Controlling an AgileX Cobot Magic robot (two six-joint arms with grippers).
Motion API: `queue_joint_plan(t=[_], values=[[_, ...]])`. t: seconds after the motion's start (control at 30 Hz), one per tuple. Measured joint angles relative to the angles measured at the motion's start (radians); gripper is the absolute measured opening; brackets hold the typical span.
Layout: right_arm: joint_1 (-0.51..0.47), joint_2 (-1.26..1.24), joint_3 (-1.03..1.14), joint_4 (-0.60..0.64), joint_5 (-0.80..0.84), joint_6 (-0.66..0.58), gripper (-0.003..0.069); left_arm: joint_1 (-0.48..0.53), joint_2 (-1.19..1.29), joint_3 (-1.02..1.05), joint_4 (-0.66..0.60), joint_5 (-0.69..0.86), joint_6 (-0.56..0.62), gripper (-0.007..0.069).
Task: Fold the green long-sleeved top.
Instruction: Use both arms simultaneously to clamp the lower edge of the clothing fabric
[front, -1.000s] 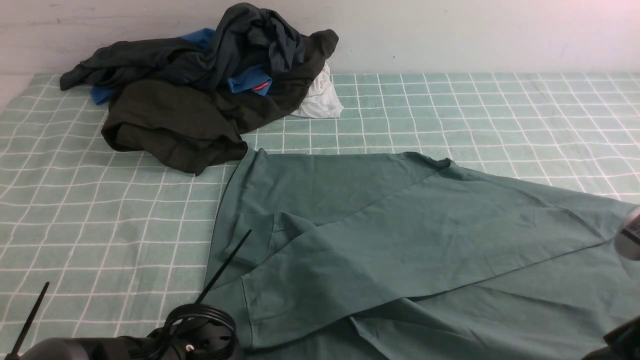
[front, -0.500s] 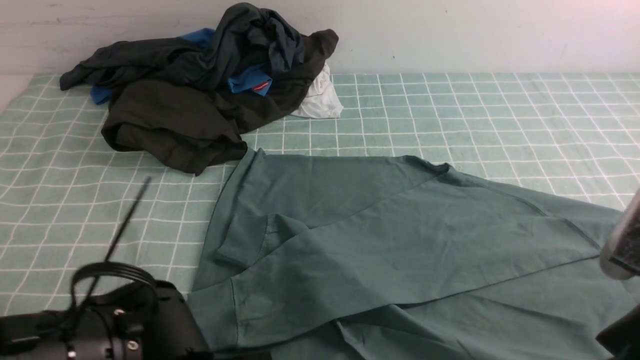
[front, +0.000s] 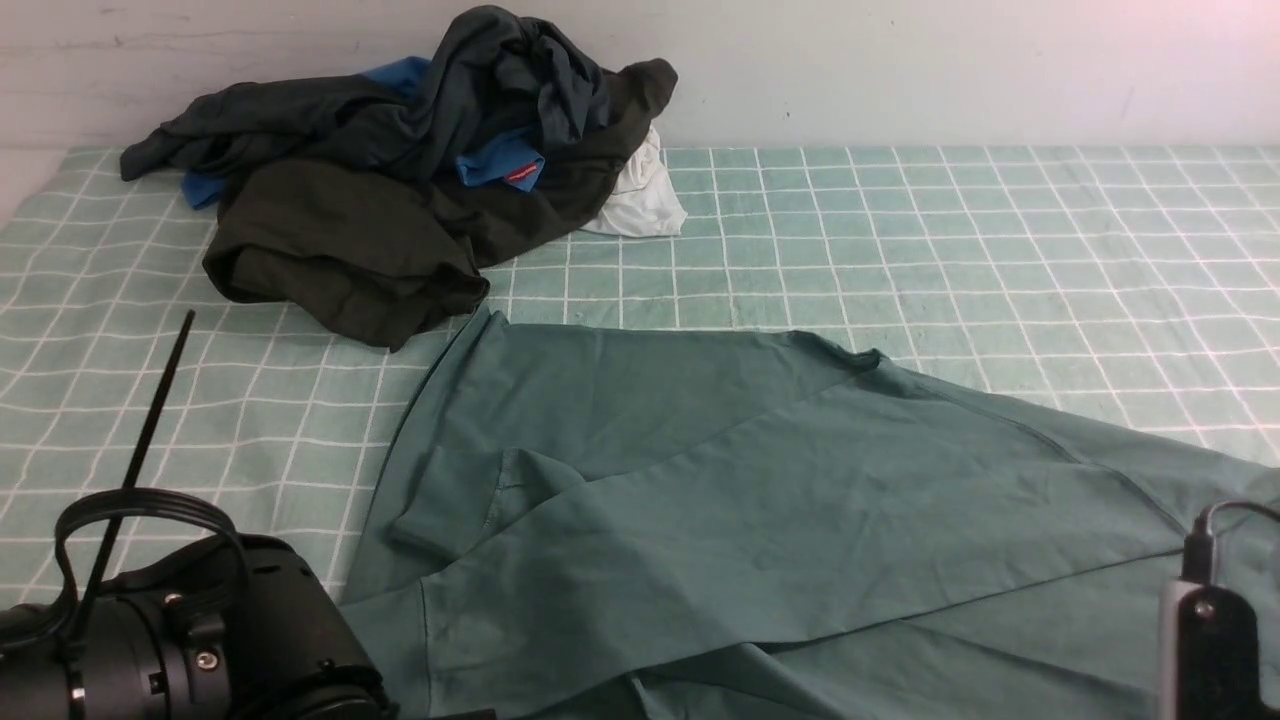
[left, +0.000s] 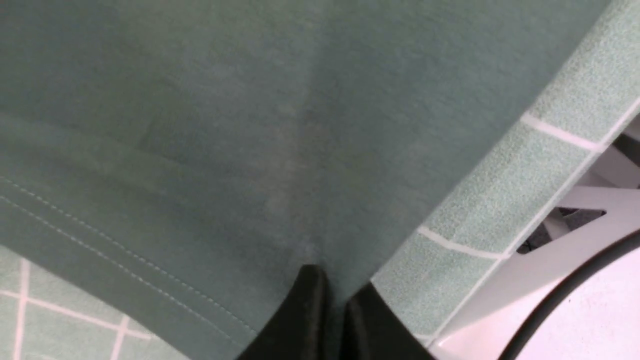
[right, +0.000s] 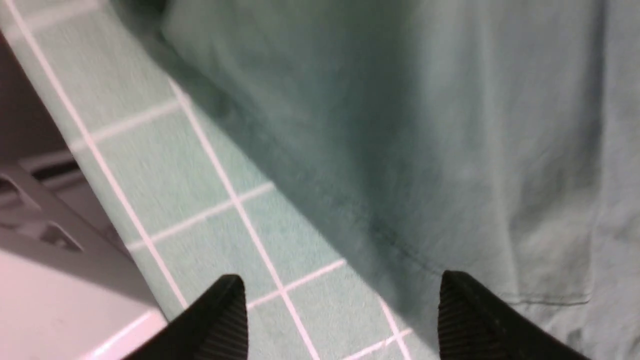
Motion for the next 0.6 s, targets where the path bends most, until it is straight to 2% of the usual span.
queue_joint_plan(t=[0.23, 0.6], values=[[0.000, 0.015, 0.114, -0.023, -0.126, -0.113, 0.0471, 0.000, 0.000, 0.001, -0.008, -0.031, 0.000, 0.0006], [0.000, 0.315, 0.123, -0.069, -0.361, -0.194, 0.0424, 0.000, 0.000, 0.001, -0.010, -0.032, 0.000, 0.0006]])
